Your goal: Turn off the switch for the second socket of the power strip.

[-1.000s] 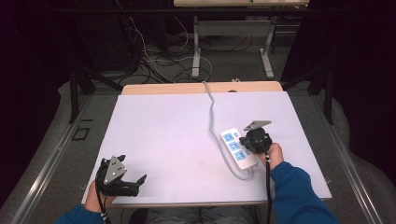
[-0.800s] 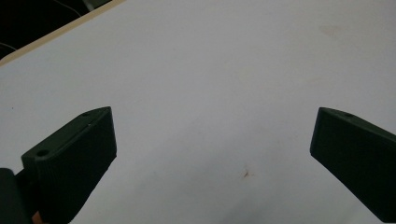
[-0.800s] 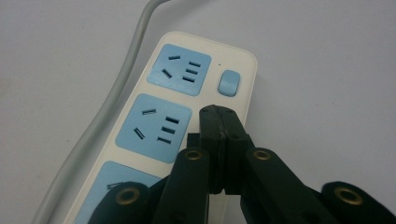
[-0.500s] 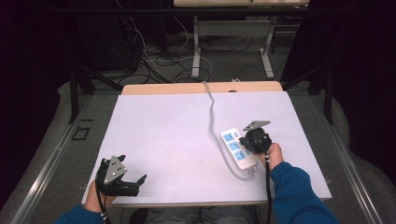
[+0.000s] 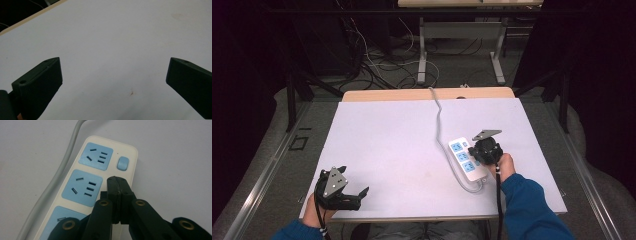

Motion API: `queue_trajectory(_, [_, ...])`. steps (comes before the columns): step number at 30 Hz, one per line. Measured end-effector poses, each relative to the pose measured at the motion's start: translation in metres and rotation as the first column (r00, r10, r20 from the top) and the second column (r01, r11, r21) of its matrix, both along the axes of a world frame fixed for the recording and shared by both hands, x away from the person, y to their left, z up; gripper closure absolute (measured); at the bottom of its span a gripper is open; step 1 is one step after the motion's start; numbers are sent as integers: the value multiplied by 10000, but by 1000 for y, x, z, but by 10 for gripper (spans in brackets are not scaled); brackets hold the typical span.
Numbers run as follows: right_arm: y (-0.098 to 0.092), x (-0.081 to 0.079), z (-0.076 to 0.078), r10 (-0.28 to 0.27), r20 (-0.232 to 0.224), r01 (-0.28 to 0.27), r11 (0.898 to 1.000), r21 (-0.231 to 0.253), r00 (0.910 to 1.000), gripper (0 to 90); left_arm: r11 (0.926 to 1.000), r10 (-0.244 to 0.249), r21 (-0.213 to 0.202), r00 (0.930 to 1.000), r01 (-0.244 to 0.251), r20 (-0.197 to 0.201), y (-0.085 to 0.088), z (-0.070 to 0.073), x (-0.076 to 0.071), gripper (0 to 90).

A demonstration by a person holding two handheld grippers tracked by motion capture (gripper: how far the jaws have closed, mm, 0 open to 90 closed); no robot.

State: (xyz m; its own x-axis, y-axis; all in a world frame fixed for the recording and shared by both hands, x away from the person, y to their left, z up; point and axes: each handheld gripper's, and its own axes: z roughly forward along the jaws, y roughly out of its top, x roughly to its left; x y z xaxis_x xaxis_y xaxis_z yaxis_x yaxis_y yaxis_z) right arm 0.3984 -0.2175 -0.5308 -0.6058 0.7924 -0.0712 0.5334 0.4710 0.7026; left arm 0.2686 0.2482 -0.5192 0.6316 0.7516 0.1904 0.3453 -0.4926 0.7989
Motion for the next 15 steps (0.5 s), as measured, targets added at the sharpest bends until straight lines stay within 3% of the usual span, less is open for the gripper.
queue_trajectory(15, [1,-1,-1,-28,130,29,10000,-54,9999,900,10000,5,39,10000,-5,26,0,0,0,5])
